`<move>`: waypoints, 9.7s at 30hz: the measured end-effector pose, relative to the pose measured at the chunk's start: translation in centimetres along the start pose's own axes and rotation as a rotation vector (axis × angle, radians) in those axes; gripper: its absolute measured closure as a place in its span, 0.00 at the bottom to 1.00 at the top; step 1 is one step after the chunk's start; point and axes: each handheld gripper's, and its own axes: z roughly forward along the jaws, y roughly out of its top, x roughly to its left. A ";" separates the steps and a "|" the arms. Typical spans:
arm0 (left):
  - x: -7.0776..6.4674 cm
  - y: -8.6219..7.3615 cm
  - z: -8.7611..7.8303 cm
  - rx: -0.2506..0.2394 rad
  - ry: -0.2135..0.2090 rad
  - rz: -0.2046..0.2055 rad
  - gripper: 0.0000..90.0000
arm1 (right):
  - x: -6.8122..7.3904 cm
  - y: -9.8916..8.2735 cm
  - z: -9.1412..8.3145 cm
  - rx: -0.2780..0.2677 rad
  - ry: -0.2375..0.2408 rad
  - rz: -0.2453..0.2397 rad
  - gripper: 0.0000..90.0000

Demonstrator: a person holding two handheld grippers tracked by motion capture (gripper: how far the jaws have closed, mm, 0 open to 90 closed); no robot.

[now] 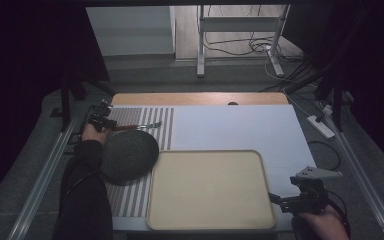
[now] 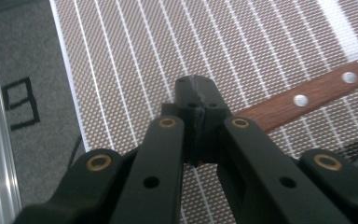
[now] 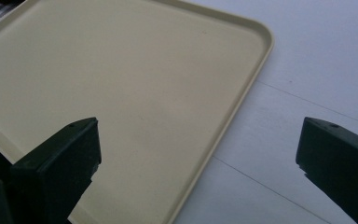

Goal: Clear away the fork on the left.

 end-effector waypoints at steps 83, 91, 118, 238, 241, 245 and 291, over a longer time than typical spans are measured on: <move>-4.1 2.7 0.6 0.081 -0.208 0.406 0.87 | 0.1 0.0 0.1 0.009 0.001 -0.013 0.01; -3.7 2.5 0.6 0.054 -0.195 0.422 0.87 | 0.0 0.0 0.1 0.007 0.006 -0.008 0.01; -5.5 0.1 -5.3 -0.059 -0.211 0.347 0.87 | 0.1 0.0 0.1 0.011 0.000 -0.011 0.01; -27.5 -10.0 -7.2 0.002 -0.371 0.328 0.99 | 0.6 0.0 0.3 0.037 -0.008 -0.057 0.00; -27.3 -9.8 -6.4 0.023 -0.355 0.314 0.99 | 0.6 0.0 0.3 0.036 -0.007 -0.058 0.01; -26.2 -9.7 -6.4 0.043 -0.317 0.286 0.99 | 0.6 0.0 0.3 0.036 -0.006 -0.059 0.00; -21.1 -9.4 -8.8 -0.153 -0.427 0.225 0.19 | 0.5 0.0 0.2 0.035 0.003 -0.050 0.01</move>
